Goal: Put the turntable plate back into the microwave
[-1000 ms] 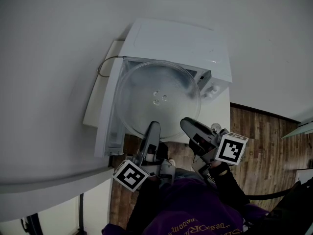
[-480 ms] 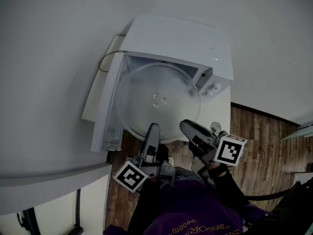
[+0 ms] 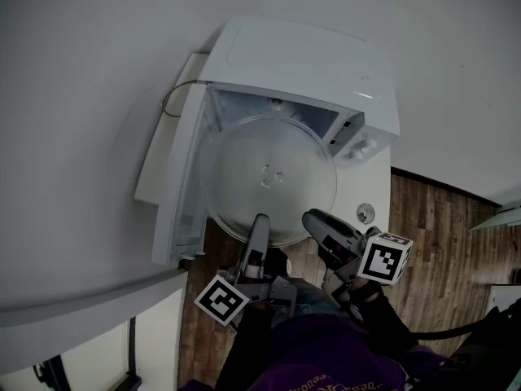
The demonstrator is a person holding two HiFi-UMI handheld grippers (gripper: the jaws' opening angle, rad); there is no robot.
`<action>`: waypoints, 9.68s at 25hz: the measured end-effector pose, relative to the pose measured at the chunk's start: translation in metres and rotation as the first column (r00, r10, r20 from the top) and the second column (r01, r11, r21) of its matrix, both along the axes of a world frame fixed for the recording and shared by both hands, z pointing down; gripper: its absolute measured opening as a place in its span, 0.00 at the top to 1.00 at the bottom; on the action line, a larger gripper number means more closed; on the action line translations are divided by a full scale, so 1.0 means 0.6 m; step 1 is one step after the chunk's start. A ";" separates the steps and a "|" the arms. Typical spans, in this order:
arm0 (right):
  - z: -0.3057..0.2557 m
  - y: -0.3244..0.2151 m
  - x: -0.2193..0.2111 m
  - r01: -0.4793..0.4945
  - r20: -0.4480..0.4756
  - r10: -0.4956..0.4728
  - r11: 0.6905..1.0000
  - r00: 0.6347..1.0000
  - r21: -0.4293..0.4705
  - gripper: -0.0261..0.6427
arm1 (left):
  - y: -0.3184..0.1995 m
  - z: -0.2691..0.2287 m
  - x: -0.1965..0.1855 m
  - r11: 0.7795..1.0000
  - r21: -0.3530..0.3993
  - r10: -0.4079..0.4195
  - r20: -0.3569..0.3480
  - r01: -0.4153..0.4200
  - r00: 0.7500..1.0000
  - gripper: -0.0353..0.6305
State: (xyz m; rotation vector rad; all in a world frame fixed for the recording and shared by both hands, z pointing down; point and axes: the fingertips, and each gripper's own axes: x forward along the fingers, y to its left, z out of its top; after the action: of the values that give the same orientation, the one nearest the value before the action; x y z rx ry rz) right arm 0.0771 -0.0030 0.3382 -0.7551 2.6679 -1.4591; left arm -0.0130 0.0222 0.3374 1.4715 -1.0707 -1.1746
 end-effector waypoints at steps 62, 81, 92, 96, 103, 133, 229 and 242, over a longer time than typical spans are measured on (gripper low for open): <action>0.168 -0.021 -0.045 0.242 -0.501 -0.103 0.945 0.859 0.221 0.95 | -0.211 0.189 -0.035 0.998 -0.059 -0.030 -0.070 0.025 0.997 0.89; 0.188 -0.036 -0.051 0.216 -0.512 -0.079 0.953 0.855 0.213 0.95 | -0.245 0.201 -0.047 0.998 -0.055 -0.012 -0.068 0.008 0.998 0.88; 0.195 -0.048 -0.046 0.202 -0.522 -0.062 0.956 0.851 0.215 0.95 | -0.270 0.203 -0.046 0.999 -0.048 -0.009 -0.076 0.006 0.997 0.88; 0.195 -0.055 -0.043 0.197 -0.523 -0.053 0.955 0.851 0.224 0.95 | -0.282 0.202 -0.042 0.999 -0.048 -0.003 -0.089 -0.001 0.996 0.88; 0.197 -0.057 -0.034 0.187 -0.527 -0.042 0.957 0.849 0.223 0.95 | -0.290 0.204 -0.032 0.999 -0.049 0.010 -0.095 -0.015 0.995 0.88; 0.206 -0.093 -0.033 0.200 -0.549 -0.048 0.955 0.834 0.220 0.95 | -0.337 0.220 -0.026 0.997 -0.070 0.016 -0.111 -0.024 0.994 0.88; 0.194 -0.310 -0.099 -0.142 -0.265 0.154 0.988 0.952 0.066 0.79 | -0.417 0.235 -0.027 0.987 -0.108 0.100 -0.147 -0.117 0.984 0.86; 0.197 -0.319 -0.096 -0.161 -0.265 0.175 0.984 0.948 0.076 0.80 | -0.424 0.230 -0.027 0.988 -0.093 0.122 -0.034 -0.125 0.992 0.86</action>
State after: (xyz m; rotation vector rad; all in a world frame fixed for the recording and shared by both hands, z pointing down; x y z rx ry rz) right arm 0.0193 -0.1946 0.4566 -1.2261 2.7313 -1.3237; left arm -0.0291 -0.2323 0.4755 1.4225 -0.9882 -1.0412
